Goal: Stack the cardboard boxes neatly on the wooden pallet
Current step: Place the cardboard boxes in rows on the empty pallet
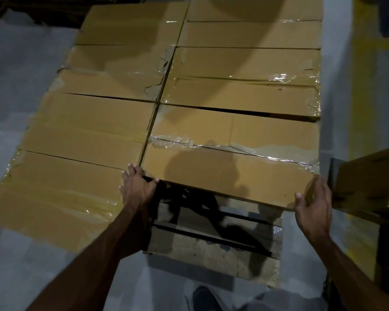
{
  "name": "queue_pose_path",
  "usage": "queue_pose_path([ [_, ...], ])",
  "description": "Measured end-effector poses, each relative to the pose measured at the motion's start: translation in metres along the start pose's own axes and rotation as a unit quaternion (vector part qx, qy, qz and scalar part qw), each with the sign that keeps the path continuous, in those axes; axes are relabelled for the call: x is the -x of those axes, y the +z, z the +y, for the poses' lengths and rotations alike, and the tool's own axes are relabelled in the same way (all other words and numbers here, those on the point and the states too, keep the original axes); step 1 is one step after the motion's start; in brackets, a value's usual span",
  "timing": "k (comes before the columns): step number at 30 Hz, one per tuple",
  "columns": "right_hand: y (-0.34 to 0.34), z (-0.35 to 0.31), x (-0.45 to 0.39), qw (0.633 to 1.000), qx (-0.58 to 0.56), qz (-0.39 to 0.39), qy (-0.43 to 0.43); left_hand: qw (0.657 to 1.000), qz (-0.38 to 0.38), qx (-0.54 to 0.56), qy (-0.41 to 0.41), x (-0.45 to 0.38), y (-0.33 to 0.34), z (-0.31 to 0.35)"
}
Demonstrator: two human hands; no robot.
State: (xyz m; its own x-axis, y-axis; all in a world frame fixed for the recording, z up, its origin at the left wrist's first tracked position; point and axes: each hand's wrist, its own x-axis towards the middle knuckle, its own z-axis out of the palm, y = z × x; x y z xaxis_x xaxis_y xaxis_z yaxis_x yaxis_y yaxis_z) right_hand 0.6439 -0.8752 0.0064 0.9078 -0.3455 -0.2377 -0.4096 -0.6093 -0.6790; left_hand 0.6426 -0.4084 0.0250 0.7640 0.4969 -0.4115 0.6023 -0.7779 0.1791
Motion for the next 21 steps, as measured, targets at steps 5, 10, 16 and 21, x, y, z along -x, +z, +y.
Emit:
queue_pose_path([
  [5, 0.0, 0.004, -0.003, 1.0, 0.0, -0.001, -0.016, 0.999, 0.028, 0.019, 0.025, 0.002, 0.004, -0.005],
  [10, 0.0, -0.001, -0.004, 1.0, -0.017, -0.016, 0.017, 0.993, 0.063, 0.095, -0.02, 0.002, 0.001, 0.004],
  [16, -0.007, -0.01, -0.005, 0.988, -0.116, -0.028, 0.098, 0.987, 0.086, 0.125, -0.049, -0.008, 0.005, 0.006],
  [21, -0.008, -0.007, -0.001, 0.987, -0.135, -0.032, 0.085, 0.981, 0.089, 0.16, -0.07, -0.005, 0.003, 0.01],
])
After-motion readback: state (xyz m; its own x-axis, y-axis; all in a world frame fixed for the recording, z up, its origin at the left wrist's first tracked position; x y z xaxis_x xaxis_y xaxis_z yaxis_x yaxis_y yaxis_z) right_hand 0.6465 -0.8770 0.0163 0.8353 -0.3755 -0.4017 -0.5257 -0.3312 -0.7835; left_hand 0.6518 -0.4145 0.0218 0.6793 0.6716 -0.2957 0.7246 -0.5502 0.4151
